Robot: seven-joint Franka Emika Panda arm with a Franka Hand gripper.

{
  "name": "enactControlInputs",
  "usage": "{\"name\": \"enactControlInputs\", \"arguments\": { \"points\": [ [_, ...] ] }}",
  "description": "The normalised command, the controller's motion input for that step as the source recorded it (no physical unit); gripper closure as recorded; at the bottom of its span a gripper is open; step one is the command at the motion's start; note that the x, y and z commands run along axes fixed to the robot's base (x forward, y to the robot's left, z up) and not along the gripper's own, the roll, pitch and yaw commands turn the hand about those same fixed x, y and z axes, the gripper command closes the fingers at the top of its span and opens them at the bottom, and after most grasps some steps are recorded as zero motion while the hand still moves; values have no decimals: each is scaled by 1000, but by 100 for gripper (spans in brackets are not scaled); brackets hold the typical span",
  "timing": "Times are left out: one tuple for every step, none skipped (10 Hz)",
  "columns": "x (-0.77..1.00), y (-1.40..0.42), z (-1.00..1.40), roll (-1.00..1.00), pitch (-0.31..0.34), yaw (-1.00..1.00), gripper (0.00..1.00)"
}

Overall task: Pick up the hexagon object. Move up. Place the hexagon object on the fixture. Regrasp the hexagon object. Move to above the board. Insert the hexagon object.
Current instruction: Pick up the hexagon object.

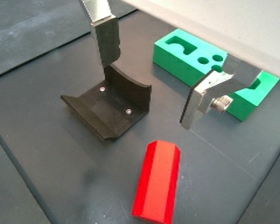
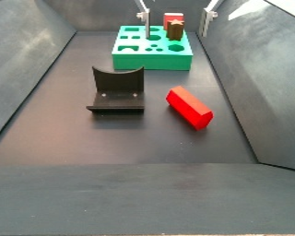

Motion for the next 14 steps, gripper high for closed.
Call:
{"name": "enactControlInputs", "arguments": {
  "points": [
    [-123, 0, -80, 0, -84, 37, 0],
    [-114, -60, -177, -13, -90, 491, 0],
    [-163, -103, -260, -69, -134, 614, 0],
    [-106, -83, -294, -71, -116, 694, 0],
    [-6, -51, -340, -99, -110, 694, 0],
    [-31, -51, -383, -84, -133, 680, 0],
    [-14, -54, -406, -91, -139, 660, 0],
    [0, -43, -423, -101, -129, 640, 0],
    [0, -20, -311, -109, -101, 569, 0],
    [66, 0, -300, -143, -80, 503, 0],
    [17, 0, -329, -139, -99, 466, 0],
    [0, 0, -320, -81, -99, 406, 0],
    [0, 0, -394, -83, -107, 374, 0],
    [0, 0, -297, -19, -93, 326, 0]
  ]
}}
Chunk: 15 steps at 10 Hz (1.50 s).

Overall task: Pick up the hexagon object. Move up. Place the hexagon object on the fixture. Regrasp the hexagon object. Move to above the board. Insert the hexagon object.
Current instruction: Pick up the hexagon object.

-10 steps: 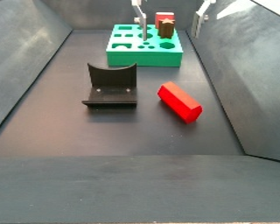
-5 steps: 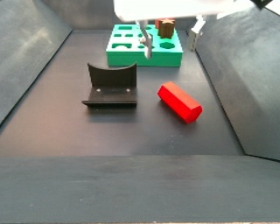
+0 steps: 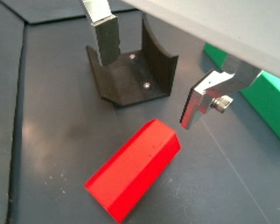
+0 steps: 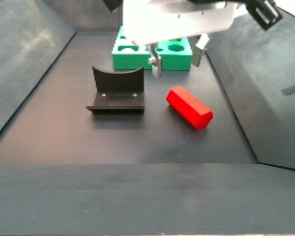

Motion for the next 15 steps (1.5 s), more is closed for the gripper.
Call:
{"name": "enactControlInputs", "arguments": {
  "points": [
    [0, 0, -3, 0, 0, 86, 0],
    [0, -69, -569, 0, -111, 63, 0],
    [0, 0, -529, 0, -110, 94, 0],
    [0, 0, -460, 0, -94, 80, 0],
    [0, 0, -380, 0, -66, 54, 0],
    [0, 0, -406, 0, -77, 63, 0],
    [-9, 0, -403, 0, -83, 71, 0],
    [-69, 0, -320, 0, -76, 77, 0],
    [-117, 0, -306, 0, -83, 111, 0],
    [-146, 0, -346, 0, -94, 114, 0],
    [-151, 0, -277, 0, -84, 94, 0],
    [-169, 0, -286, 0, -94, 91, 0],
    [-180, 0, -343, 0, -117, 97, 0],
    [-151, 0, -383, 0, -134, 94, 0],
    [-106, 0, -394, -14, -157, 86, 0]
  ]
}}
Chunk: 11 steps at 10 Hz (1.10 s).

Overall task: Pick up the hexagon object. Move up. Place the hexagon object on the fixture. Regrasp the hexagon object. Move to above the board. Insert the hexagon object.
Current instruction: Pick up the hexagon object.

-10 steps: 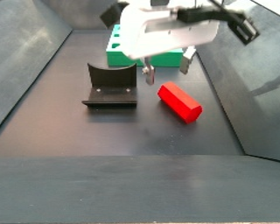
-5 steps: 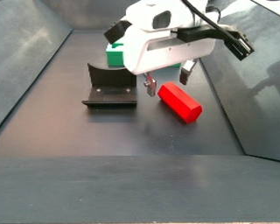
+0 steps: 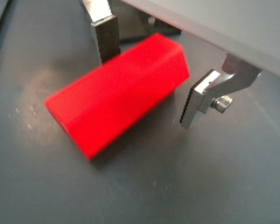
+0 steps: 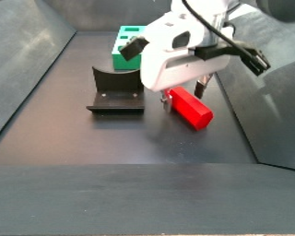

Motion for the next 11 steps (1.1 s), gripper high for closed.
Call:
{"name": "enactControlInputs", "arguments": {
  "points": [
    [-17, -40, -494, -60, -180, 54, 0],
    [0, -3, 0, 0, -4, 0, 0],
    [0, 0, 0, 0, 0, 0, 0],
    [0, 0, 0, 0, 0, 0, 100],
    [0, 0, 0, 0, 0, 0, 100],
    [0, 0, 0, 0, 0, 0, 100],
    [0, 0, 0, 0, 0, 0, 100],
    [0, 0, 0, 0, 0, 0, 100],
    [0, 0, 0, 0, 0, 0, 100],
    [0, 0, 0, 0, 0, 0, 100],
    [0, 0, 0, 0, 0, 0, 100]
  ]
}}
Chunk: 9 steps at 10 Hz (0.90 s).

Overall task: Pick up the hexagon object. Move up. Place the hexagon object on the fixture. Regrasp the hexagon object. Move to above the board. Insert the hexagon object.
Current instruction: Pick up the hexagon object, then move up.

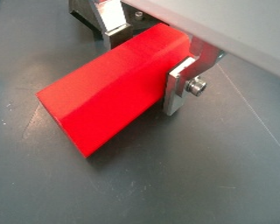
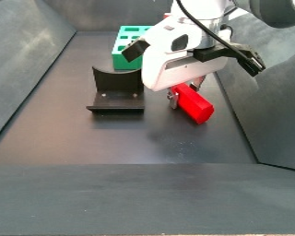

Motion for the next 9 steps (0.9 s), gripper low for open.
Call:
{"name": "enactControlInputs", "arguments": {
  "points": [
    [0, 0, 0, 0, 0, 0, 100],
    [0, 0, 0, 0, 0, 0, 100],
    [0, 0, 0, 0, 0, 0, 100],
    [0, 0, 833, 0, 0, 0, 100],
    [-1, -66, 824, -11, 8, -36, 100],
    [-21, -52, 719, -4, 36, -35, 100],
    [-11, -29, 591, 9, 54, -32, 100],
    [-9, -2, 344, 35, 66, -27, 100],
    [-13, 3, 242, 45, 64, -25, 100]
  ]
}}
